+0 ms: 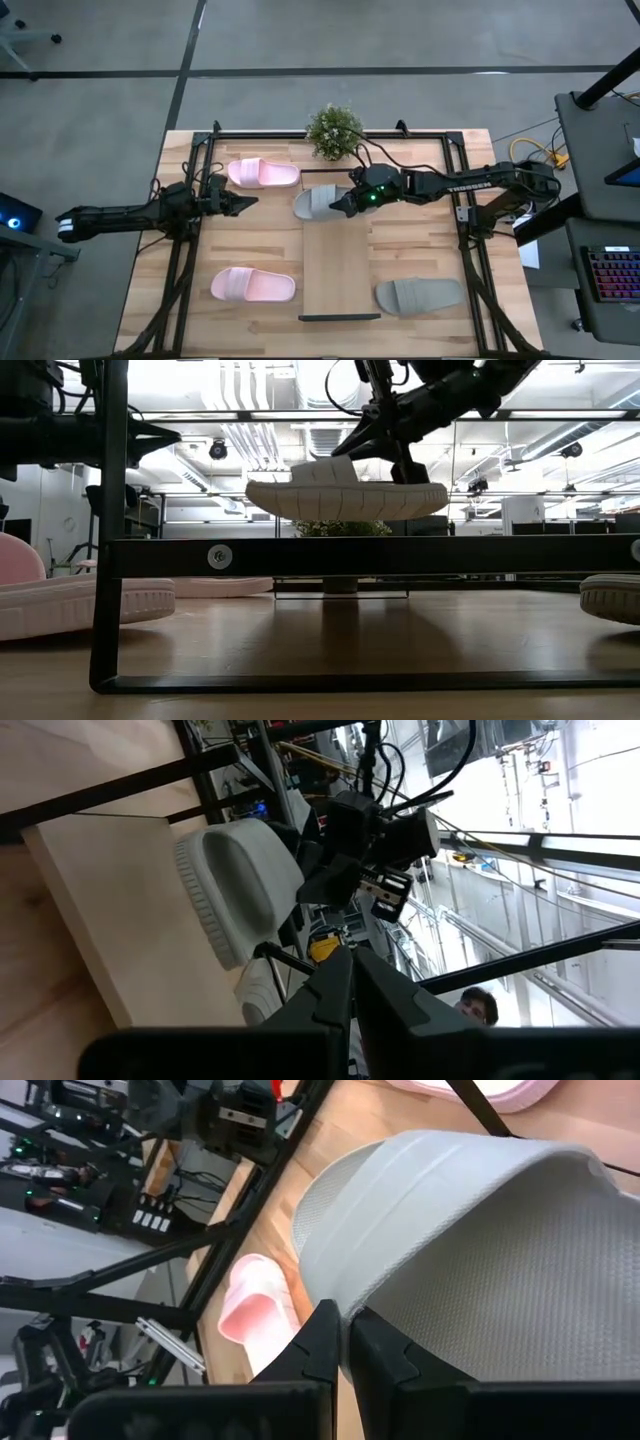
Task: Pick and place slides into the shelf
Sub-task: Put the top gray slide on the shelf
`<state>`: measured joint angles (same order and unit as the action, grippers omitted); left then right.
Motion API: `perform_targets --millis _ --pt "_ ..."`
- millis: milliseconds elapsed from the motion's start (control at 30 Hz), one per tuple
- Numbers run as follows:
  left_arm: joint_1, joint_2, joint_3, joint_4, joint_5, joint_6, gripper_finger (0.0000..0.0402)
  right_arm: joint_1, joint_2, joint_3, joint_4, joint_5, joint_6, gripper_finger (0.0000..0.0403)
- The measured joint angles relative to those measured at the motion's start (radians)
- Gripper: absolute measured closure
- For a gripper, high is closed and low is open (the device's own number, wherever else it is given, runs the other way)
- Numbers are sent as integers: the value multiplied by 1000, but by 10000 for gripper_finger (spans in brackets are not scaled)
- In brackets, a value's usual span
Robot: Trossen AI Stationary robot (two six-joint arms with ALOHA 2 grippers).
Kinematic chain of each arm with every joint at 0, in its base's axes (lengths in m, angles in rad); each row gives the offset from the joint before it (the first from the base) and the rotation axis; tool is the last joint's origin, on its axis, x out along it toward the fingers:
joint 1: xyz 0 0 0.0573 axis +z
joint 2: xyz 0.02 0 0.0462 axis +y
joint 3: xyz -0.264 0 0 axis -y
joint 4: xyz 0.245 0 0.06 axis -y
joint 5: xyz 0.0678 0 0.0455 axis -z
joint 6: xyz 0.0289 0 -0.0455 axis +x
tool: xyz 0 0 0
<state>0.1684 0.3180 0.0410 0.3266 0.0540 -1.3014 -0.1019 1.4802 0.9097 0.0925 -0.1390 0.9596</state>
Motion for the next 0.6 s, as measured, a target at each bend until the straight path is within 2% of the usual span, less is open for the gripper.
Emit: perform_targets --millis 600 --pt "0 -7 0 6 4 0 402 -56 62 -5 79 -27 -14 394"
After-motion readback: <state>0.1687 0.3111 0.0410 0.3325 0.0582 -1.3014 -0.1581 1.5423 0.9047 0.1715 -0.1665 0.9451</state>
